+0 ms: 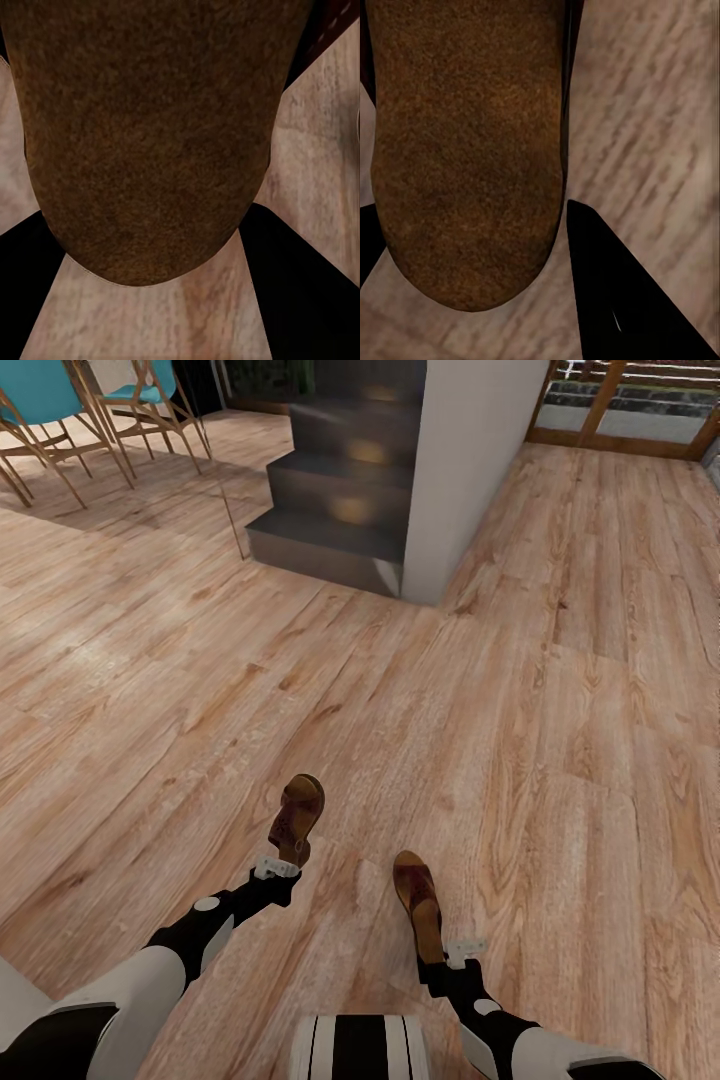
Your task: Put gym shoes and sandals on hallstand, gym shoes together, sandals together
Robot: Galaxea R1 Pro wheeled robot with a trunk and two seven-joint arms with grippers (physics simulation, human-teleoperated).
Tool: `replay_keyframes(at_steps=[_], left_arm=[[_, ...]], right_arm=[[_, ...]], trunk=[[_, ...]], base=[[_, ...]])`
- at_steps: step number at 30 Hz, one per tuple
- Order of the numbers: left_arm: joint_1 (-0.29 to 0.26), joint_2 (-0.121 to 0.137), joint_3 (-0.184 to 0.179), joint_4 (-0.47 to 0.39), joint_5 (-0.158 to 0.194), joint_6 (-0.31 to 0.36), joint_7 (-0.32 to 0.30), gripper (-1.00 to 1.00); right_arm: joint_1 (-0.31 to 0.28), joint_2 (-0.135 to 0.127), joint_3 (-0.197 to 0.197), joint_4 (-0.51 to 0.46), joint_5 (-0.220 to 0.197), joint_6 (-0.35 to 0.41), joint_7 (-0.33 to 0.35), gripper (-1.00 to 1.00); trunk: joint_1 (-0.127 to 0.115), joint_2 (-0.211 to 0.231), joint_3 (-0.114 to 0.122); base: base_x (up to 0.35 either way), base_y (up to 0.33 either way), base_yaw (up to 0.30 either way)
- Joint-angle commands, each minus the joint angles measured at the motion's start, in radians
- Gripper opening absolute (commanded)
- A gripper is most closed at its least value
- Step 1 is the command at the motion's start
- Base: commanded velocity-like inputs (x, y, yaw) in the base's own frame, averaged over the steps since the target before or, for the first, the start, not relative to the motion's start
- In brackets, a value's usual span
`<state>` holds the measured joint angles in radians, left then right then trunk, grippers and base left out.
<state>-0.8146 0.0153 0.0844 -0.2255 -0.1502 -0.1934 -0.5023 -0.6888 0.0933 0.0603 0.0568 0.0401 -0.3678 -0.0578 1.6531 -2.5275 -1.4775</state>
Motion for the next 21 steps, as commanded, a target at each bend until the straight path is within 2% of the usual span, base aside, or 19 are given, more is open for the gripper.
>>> replay_keyframes(at_steps=[1,14,21], left_arm=[[0.0,0.0,0.0,0.0,0.0,0.0,-0.001,-1.0],[0.0,0.0,0.0,0.0,-0.001,0.0,-0.001,-1.0],[0.0,0.0,0.0,0.001,-0.001,0.0,-0.001,-1.0]], right_arm=[[0.0,0.0,0.0,0.0,-0.003,0.0,-0.001,-1.0],[0.0,0.0,0.0,0.0,-0.003,-0.001,-0.001,-1.0],[0.0,-0.001,-0.001,0.0,-0.003,-0.002,-0.001,-1.0]], trunk=[[0.0,0.0,0.002],[0.0,0.0,0.022],[0.0,0.0,0.025]], base=[[0.0,0.0,-0.064],[0.0,0.0,-0.066],[0.0,0.0,-0.017]])
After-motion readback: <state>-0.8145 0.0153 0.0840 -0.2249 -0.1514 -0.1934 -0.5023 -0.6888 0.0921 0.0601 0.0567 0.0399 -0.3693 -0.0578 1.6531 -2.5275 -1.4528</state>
